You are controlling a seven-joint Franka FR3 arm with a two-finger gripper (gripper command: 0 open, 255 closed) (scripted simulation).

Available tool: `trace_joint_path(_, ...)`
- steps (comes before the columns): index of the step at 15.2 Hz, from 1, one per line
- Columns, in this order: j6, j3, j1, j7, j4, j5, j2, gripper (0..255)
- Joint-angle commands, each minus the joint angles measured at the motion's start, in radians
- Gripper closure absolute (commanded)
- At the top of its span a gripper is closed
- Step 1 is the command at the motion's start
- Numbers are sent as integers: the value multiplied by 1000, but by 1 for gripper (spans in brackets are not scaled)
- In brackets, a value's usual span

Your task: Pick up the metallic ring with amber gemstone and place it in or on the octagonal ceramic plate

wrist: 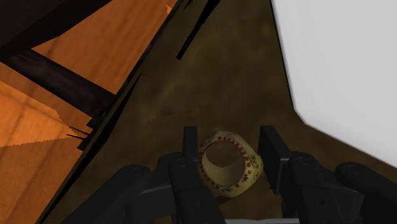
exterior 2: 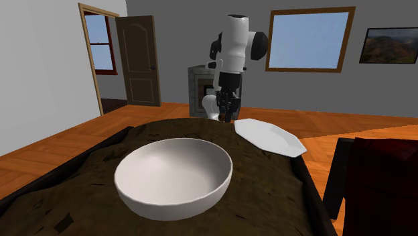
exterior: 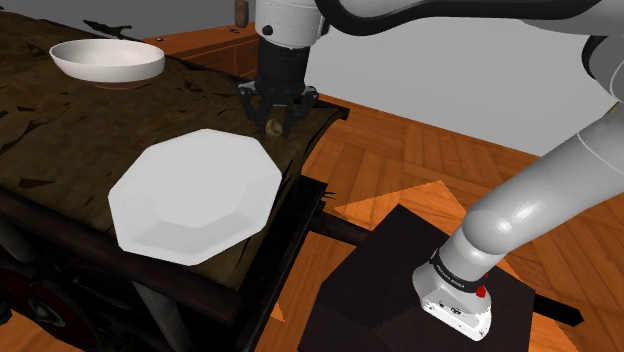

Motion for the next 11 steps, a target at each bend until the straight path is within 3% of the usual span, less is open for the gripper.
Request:
trace_joint_path(1, 0, -1, 0, -2, -8, 2, 1, 255)
trace_joint_path(11, -123, 5, -8, 9, 138, -20, 31, 255)
